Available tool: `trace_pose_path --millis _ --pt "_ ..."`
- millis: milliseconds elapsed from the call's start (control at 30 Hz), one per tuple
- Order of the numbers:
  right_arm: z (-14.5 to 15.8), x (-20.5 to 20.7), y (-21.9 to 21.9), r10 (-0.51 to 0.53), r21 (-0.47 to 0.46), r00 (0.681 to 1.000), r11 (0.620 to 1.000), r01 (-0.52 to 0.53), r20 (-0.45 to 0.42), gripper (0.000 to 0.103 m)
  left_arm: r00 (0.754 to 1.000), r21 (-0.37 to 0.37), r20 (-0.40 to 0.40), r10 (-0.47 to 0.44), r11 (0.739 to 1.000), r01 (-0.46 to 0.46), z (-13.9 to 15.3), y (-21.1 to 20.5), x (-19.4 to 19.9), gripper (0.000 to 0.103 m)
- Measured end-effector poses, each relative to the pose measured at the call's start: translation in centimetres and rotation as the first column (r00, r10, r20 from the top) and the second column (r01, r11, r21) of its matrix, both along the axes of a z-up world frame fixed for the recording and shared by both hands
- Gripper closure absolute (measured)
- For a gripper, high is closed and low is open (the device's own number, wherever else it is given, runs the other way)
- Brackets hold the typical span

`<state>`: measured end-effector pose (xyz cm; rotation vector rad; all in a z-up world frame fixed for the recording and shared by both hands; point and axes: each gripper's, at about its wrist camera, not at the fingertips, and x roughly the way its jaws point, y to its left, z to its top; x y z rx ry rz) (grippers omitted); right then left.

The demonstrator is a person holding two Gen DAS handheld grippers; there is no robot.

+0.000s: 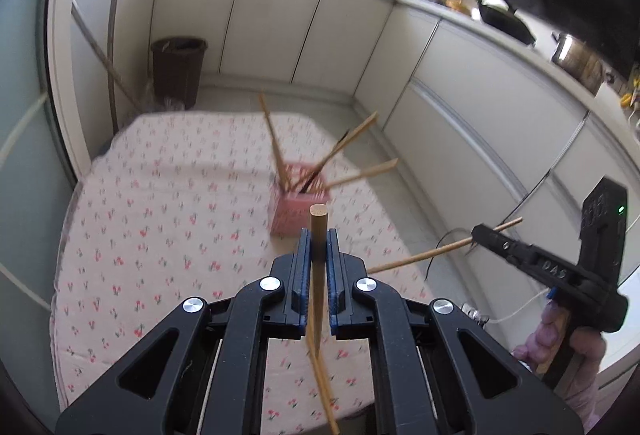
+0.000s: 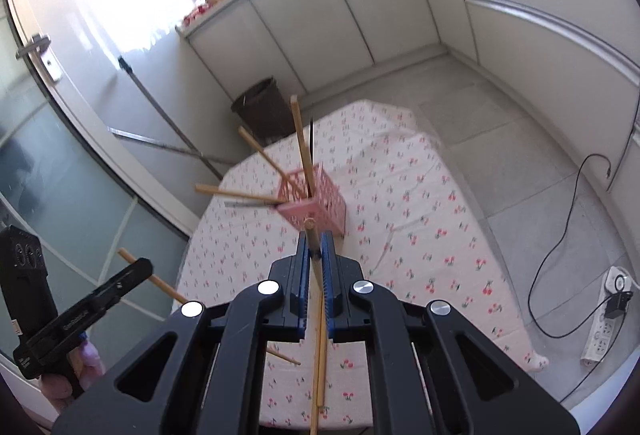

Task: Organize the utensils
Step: 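Lift both held wooden chopsticks up over the pink basket, then open the left gripper while the right gripper opens, dropping chopsticks into the basket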

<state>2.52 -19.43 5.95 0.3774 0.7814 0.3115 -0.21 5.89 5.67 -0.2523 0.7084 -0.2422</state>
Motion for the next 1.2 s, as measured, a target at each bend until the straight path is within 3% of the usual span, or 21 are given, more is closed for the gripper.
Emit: trace_pose_path --millis 233,400,600,700,900,1100,1200 --pt "3.6 2.2 -2.5 -0.09 0.043 0.992 0.995 0.087 0.083 0.097 0.983 0.001 0.173 0.055 0.998 -0.056 7.8 -1.5 2.9 0.097" --pt "4.3 3.3 -4.1 -0.136 0.059 0.986 0.99 0.13 0.096 0.097 0.961 0.021 0.241 0.135 0.989 -0.145 10.2 -2.6 6.9 0.096" --pt "3.3 4.5 -5.0 -0.153 0.066 0.987 0.986 0.15 0.048 0.097 0.956 0.098 0.218 0.198 0.97 -0.224 8.3 -4.1 11.5 0.095" --pt "3.3 4.6 -4.9 -0.154 0.067 0.987 0.986 0.151 0.047 0.097 0.96 0.085 0.167 0.226 0.966 -0.242 6.5 -3.5 12.6 0.094" --pt "4.3 4.4 -3.9 -0.135 0.082 0.987 0.988 0.128 0.082 0.097 0.949 0.047 0.176 0.26 0.961 -0.272 6.5 -1.1 10.3 0.09" --pt "8.3 4.6 -1.2 -0.104 0.089 0.978 0.992 0.089 0.183 0.097 0.935 -0.042 0.187 0.3 0.954 -0.298 6.5 1.9 6.5 0.085" --pt "9.8 5.8 0.5 -0.096 0.083 0.972 0.993 0.079 0.215 0.097 0.941 -0.056 0.161 0.296 0.955 -0.291 6.5 2.9 6.3 0.084"
